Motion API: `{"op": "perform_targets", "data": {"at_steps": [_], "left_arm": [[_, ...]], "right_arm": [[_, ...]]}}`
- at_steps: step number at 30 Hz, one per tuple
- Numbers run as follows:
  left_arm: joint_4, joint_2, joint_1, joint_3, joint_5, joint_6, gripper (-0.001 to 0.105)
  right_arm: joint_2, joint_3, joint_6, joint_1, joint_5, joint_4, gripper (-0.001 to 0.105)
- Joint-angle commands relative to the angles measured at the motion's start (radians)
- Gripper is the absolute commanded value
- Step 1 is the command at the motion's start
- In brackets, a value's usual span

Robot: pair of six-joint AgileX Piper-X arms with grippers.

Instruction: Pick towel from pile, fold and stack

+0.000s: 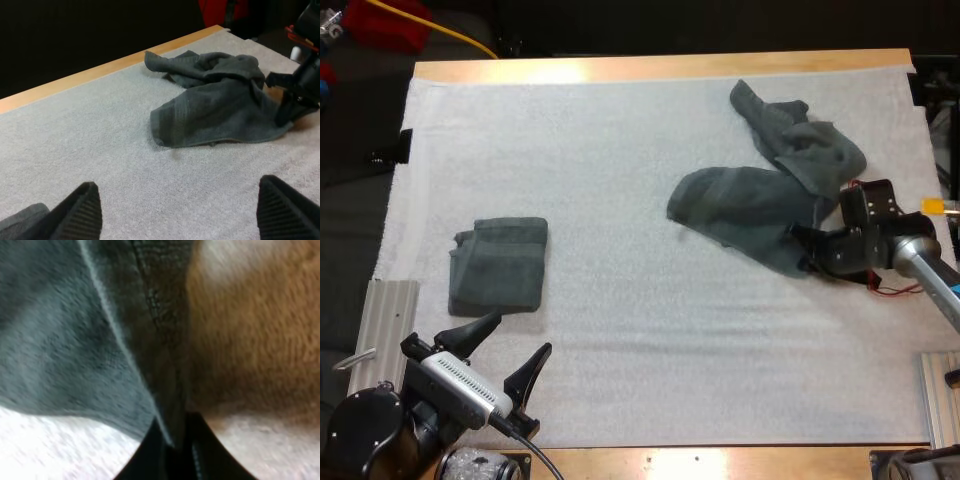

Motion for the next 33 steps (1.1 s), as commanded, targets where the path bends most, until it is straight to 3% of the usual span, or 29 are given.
{"op": "perform_targets", "data": {"at_steps": [1, 7, 13, 16, 23, 33], "left_arm": [[-0.014, 0.001, -0.003, 0.003, -0.001, -0.002, 0.062], [-0.014, 0.046, -0.003, 0.008, 0.0, -0.002, 0.062], [-0.014, 0.118, -0.003, 0.008, 0.008, -0.002, 0.062], [-0.018, 0.15, -0.003, 0.008, 0.048, -0.002, 0.062], [-0.032, 0.228, -0.003, 0.008, 0.085, -0.002, 0.062], [-0.06, 0.418, -0.008, 0.013, 0.244, -0.035, 0.062]], "right_arm": [[-0.021, 0.0, -0.054, 0.011, -0.002, 0.069, 0.001], [-0.067, 0.0, -0.196, 0.063, 0.0, 0.232, 0.001], [-0.142, 0.0, -0.263, 0.125, 0.0, 0.348, 0.001], [-0.175, 0.0, -0.291, 0.157, 0.0, 0.406, 0.001], [-0.232, 0.0, -0.325, 0.224, 0.001, 0.54, 0.001], [-0.252, 0.008, -0.319, 0.333, 0.052, 0.579, 0.001]]}}
